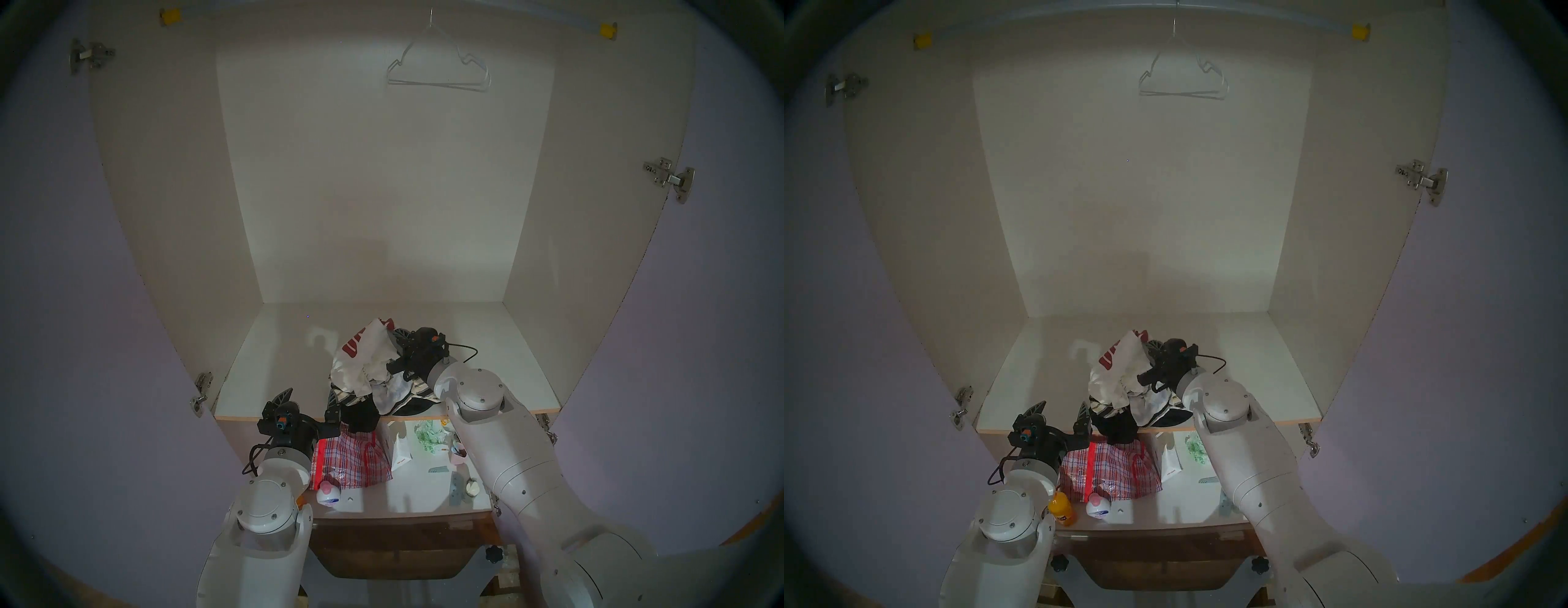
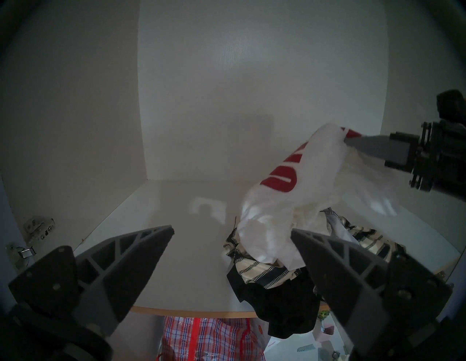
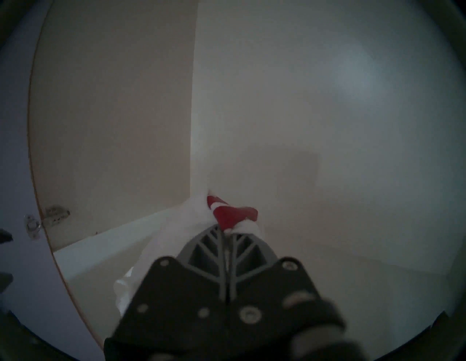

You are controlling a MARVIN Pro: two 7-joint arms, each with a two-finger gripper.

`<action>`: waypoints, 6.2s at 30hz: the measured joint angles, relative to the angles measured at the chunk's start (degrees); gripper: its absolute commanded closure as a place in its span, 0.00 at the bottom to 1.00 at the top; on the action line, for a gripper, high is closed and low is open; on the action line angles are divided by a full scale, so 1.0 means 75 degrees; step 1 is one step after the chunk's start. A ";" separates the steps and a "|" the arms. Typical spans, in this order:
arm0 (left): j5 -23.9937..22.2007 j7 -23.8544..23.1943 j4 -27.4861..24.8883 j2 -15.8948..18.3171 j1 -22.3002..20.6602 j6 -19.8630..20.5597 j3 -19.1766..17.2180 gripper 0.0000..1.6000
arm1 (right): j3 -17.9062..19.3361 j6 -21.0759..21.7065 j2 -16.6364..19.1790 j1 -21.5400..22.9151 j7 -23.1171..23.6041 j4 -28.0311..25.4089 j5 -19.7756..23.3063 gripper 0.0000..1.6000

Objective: Sort tops into two piles: light colors and dark colors

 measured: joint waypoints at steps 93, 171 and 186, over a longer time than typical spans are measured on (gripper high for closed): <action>0.0041 0.0030 0.0030 0.0427 -0.0014 -0.0011 0.0213 0.00 | 0.5520 0.3402 -0.0768 0.3989 -0.6805 0.4328 0.2470 0.00; 0.2059 0.2930 0.7605 -0.1656 -0.5998 0.1609 0.3135 0.00 | 0.2460 0.4435 0.0727 0.1324 -0.3056 0.0114 0.1836 0.00; 0.2267 0.3160 1.1037 -0.1830 -0.8075 0.1155 0.3517 1.00 | 0.2473 0.4273 0.0680 0.1272 -0.3052 0.0024 0.1824 0.00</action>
